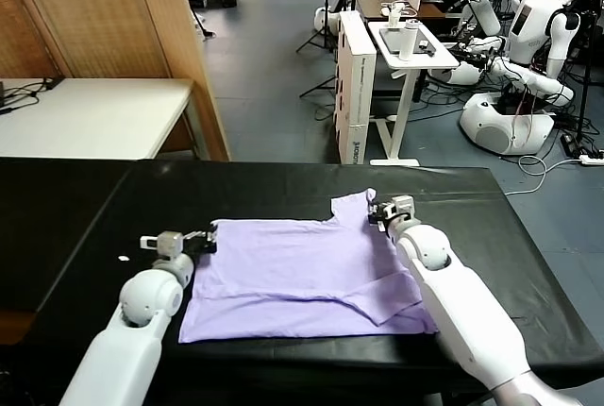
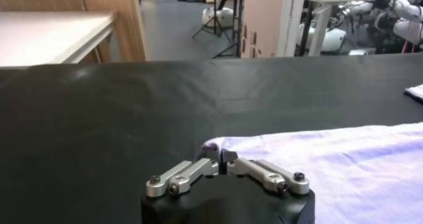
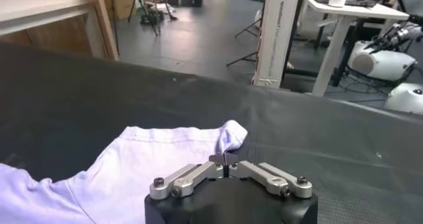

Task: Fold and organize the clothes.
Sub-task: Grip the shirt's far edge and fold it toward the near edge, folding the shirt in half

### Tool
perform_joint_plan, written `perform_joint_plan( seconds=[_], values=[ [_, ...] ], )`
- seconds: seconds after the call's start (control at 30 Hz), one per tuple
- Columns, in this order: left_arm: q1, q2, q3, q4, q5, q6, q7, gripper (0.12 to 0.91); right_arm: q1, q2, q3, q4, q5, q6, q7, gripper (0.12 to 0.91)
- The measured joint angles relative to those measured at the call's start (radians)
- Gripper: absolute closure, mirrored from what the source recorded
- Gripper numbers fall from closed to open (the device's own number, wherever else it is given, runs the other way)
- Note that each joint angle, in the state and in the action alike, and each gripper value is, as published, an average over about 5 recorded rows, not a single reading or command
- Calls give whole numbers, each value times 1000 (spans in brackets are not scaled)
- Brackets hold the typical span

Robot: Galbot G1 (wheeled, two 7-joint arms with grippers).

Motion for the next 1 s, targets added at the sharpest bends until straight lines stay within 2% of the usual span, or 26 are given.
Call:
perform_joint_plan(
  seconds=[0.17,0.43,0.8,1.0],
  values=[
    [39,-2,-21,-54,15,49,11,884,-42,-17,28,69,30,-1,8,885],
    [128,2,-70,-146,42,87,34,884,-153,-60,98,240,79,-12,17,885],
    [251,-9,-105,-246,83,109,57,884,-352,-128,202,502,128,-46,22,885],
    [297,-19,-114,-280,95,122,58,884,-432,-150,249,590,184,-99,57,885]
  ],
)
